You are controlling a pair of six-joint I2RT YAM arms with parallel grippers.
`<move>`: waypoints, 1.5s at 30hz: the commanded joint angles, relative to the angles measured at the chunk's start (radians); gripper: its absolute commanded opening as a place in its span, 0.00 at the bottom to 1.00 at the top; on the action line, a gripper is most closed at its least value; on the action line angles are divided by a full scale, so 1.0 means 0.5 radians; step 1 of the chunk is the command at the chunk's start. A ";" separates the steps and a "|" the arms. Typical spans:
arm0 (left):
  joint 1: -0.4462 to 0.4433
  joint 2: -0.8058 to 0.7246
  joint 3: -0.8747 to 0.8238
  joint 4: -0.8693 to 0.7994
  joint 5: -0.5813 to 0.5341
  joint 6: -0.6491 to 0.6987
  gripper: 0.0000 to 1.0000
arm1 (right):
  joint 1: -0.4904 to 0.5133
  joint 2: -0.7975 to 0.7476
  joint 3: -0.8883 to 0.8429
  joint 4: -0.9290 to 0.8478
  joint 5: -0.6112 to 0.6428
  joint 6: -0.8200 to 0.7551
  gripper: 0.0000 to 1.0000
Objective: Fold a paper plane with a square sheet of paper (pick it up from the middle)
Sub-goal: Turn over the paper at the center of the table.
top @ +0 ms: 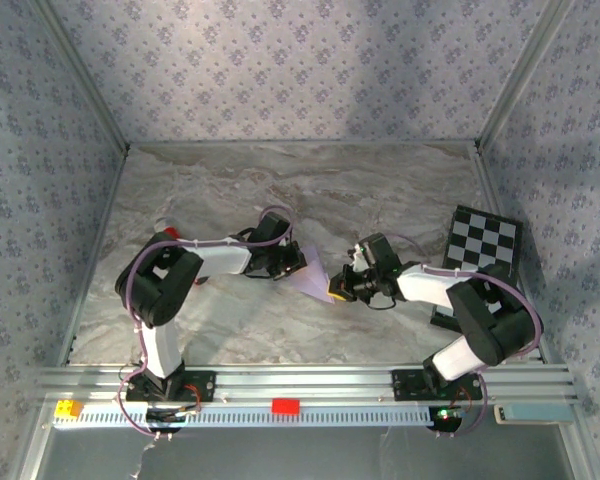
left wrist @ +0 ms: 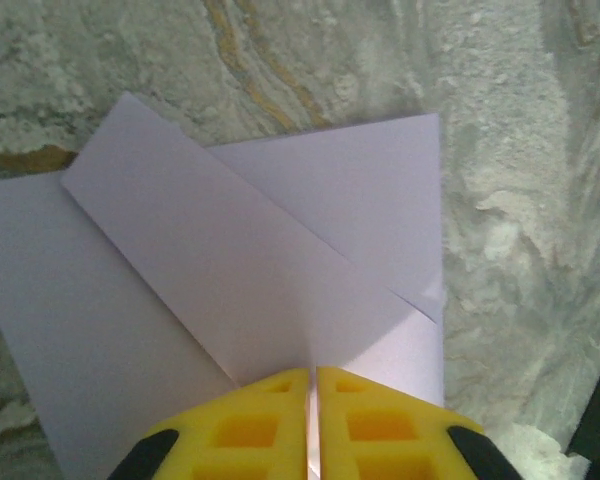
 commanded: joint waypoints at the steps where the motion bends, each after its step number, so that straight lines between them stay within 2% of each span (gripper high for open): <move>1: 0.000 -0.227 -0.008 -0.027 0.003 0.020 0.20 | -0.031 -0.116 0.043 -0.142 -0.051 -0.168 0.00; 4: -0.002 -0.412 -0.007 -0.120 -0.075 0.088 0.32 | -0.064 -0.259 0.106 -0.389 -0.010 -0.364 0.00; 8: -0.003 -0.684 -0.062 -0.290 -0.247 0.172 0.38 | -0.063 -0.468 0.309 -0.890 0.258 -0.731 0.00; 12: 0.000 -0.984 -0.244 -0.355 -0.458 0.177 0.43 | -0.019 -0.633 0.543 -1.273 0.645 -1.003 0.00; 14: 0.010 -1.123 -0.336 -0.376 -0.537 0.172 0.45 | 0.031 -0.690 0.635 -1.345 0.870 -1.072 0.00; 16: 0.027 -1.244 -0.423 -0.408 -0.600 0.158 0.46 | 0.114 -0.719 0.717 -1.475 1.174 -1.125 0.00; 21: 0.089 -1.473 -0.582 -0.478 -0.657 0.109 0.48 | 0.285 -0.605 0.884 -1.731 1.804 -1.195 0.00; 25: 0.156 -1.621 -0.691 -0.538 -0.673 0.100 0.52 | 0.476 -0.457 1.003 -1.947 2.363 -1.133 0.00; 28: 0.255 -1.694 -0.715 -0.640 -0.643 0.117 0.52 | 0.597 -0.322 1.087 -2.081 2.622 -1.068 0.00; 33: 0.332 -1.817 -0.733 -0.717 -0.632 0.138 0.53 | 0.709 -0.186 1.112 -2.085 2.752 -1.044 0.00; 40: 0.348 -1.844 -0.773 -0.711 -0.591 0.101 0.55 | 0.784 -0.045 1.108 -2.057 2.703 -1.024 0.00; 45: 0.366 -1.843 -0.766 -0.721 -0.599 0.100 0.55 | 0.955 0.189 1.137 -2.096 2.733 -0.944 0.00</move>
